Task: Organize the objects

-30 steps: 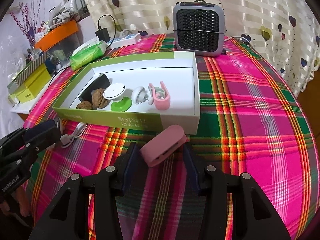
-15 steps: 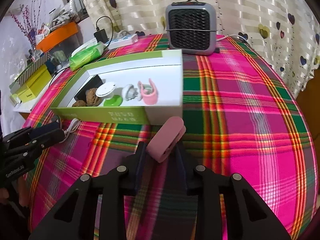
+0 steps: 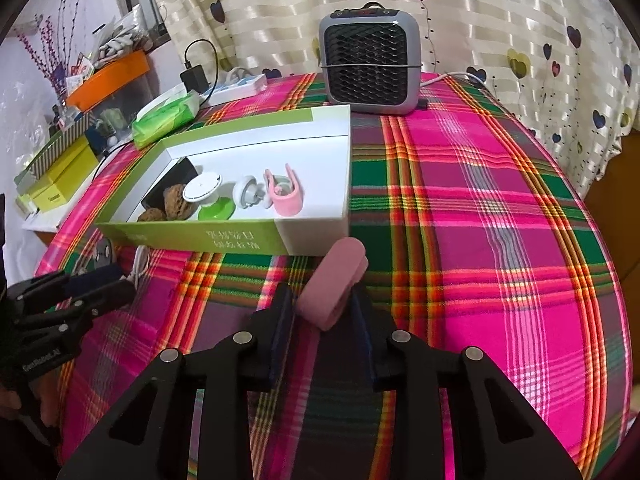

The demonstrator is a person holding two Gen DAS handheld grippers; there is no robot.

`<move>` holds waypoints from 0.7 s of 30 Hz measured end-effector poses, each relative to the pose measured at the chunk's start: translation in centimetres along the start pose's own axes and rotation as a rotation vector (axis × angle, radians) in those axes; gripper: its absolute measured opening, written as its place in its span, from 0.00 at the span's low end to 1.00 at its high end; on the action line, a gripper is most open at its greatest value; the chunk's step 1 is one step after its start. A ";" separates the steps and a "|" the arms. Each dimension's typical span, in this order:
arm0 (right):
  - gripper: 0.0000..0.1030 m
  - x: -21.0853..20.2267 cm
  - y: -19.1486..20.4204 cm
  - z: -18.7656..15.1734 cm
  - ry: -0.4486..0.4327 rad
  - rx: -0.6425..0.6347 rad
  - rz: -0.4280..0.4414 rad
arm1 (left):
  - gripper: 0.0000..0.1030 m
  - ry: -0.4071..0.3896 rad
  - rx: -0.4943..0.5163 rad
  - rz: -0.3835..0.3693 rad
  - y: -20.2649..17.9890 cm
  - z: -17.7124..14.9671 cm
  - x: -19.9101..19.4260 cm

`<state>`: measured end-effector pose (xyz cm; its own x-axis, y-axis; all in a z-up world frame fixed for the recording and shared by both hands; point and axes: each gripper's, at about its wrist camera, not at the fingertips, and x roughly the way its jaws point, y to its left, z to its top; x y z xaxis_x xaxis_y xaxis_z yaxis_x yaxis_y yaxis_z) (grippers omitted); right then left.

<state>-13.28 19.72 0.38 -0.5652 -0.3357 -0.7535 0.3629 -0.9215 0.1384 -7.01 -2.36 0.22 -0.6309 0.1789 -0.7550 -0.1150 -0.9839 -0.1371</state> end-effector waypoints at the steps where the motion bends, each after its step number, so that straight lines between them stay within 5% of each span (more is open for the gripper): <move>1: 0.32 0.1 0.2 0.1 -0.001 -0.001 -0.004 | 0.30 0.001 -0.001 0.005 0.0 0.0 0.0; 9: 0.29 0.6 0.4 0.3 0.012 -0.015 -0.014 | 0.30 0.009 0.035 0.076 -1.3 0.0 0.3; 12: 0.19 0.3 0.8 0.0 0.011 -0.041 0.007 | 0.25 0.007 0.030 0.054 -1.1 0.0 0.2; 21: 0.19 -0.1 3.7 -1.2 0.033 -0.136 0.102 | 0.16 0.010 0.032 0.011 -2.0 -0.6 -0.1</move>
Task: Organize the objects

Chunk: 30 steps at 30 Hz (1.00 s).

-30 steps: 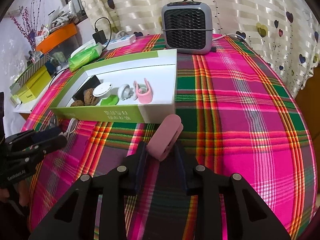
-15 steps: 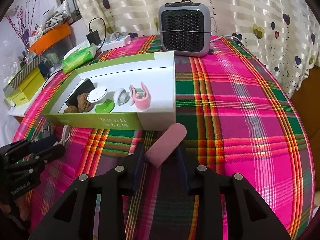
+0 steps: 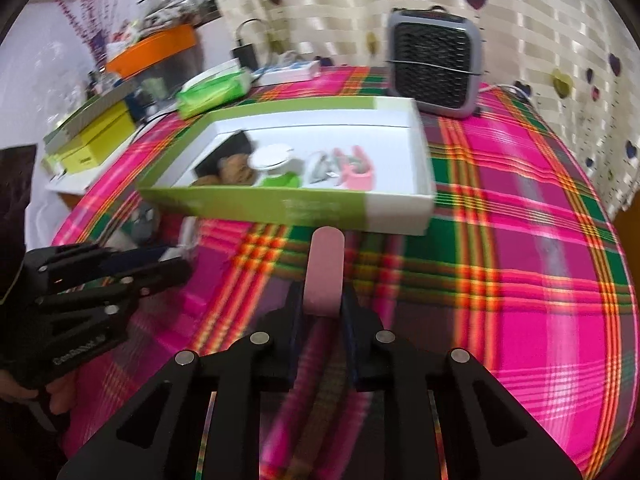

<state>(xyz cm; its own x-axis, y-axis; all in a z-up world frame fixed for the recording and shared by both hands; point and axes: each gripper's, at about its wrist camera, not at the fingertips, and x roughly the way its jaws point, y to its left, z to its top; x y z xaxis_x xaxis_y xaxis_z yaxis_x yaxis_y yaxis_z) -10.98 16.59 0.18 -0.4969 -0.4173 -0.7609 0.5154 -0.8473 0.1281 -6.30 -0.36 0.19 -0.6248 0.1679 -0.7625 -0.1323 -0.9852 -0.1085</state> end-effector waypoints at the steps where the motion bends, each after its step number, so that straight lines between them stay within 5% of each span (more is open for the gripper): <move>1: 0.19 0.1 0.3 -0.1 0.006 -0.011 0.010 | 0.16 0.000 -0.003 -0.003 0.0 0.0 0.0; 30: 0.18 0.4 2.5 -0.1 0.004 -0.079 0.054 | 0.14 0.001 0.009 0.026 -1.6 -0.3 -0.1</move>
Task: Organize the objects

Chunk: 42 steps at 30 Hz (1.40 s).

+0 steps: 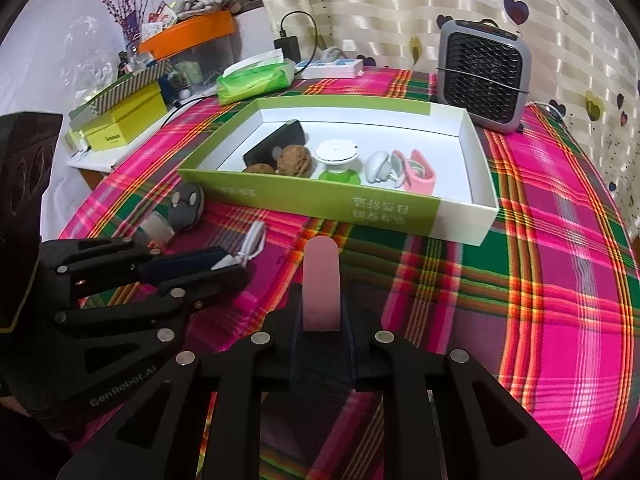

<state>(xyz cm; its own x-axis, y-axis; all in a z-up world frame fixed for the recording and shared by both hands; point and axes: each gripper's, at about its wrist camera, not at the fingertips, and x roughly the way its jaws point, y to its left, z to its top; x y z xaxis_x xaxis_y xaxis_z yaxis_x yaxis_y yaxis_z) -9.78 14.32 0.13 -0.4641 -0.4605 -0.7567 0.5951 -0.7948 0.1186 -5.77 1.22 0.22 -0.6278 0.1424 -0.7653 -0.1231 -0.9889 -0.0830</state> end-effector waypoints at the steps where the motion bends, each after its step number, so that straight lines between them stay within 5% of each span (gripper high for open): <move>1: 0.18 0.1 0.1 0.0 0.002 -0.003 0.000 | 0.14 0.000 0.002 -0.001 -0.1 0.0 0.0; 16: 0.19 0.3 0.3 -0.1 0.020 0.005 0.002 | 0.15 0.001 -0.022 -0.032 0.3 0.0 0.0; 28: 0.19 0.3 0.1 0.0 0.019 0.018 0.020 | 0.12 0.003 0.036 0.064 -0.8 -0.2 0.1; 42: 0.19 -1.2 1.0 -0.4 -0.046 -0.023 0.009 | 0.13 -0.030 0.010 0.084 -1.1 -0.5 -0.9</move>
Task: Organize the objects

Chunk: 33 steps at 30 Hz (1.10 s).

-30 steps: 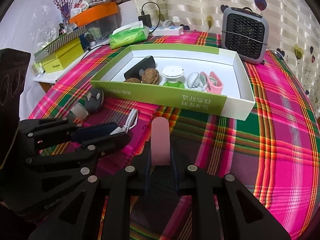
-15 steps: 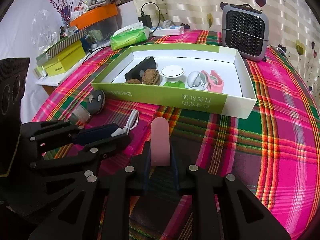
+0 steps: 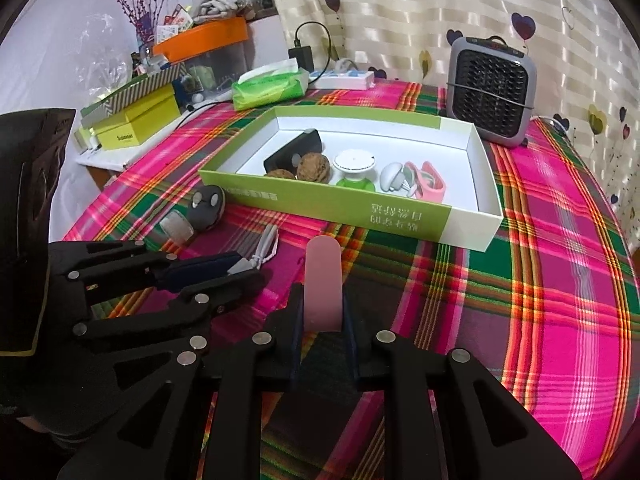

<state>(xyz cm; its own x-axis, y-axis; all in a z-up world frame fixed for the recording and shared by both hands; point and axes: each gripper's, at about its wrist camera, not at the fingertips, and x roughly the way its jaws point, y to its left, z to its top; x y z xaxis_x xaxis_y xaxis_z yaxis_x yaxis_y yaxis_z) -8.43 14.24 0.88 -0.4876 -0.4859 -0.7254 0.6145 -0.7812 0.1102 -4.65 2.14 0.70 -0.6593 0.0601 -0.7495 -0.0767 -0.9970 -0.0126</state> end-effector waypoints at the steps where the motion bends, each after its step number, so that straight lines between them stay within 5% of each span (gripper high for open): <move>1: 0.19 -0.1 0.0 0.0 -0.008 0.002 0.002 | 0.13 -0.006 -0.001 0.000 0.0 0.0 -0.1; 33: 0.19 -2.7 -0.1 3.7 -0.157 -0.057 -0.010 | 0.12 -0.152 0.012 0.068 0.2 4.5 -2.8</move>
<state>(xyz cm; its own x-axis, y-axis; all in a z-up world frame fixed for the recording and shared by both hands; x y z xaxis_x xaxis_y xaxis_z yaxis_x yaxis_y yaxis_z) -9.45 14.18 5.35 -0.5821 -0.5365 -0.6110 0.6411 -0.7650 0.0611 -6.22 2.02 5.79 -0.7690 0.0002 -0.6393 -0.0366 -0.9984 0.0436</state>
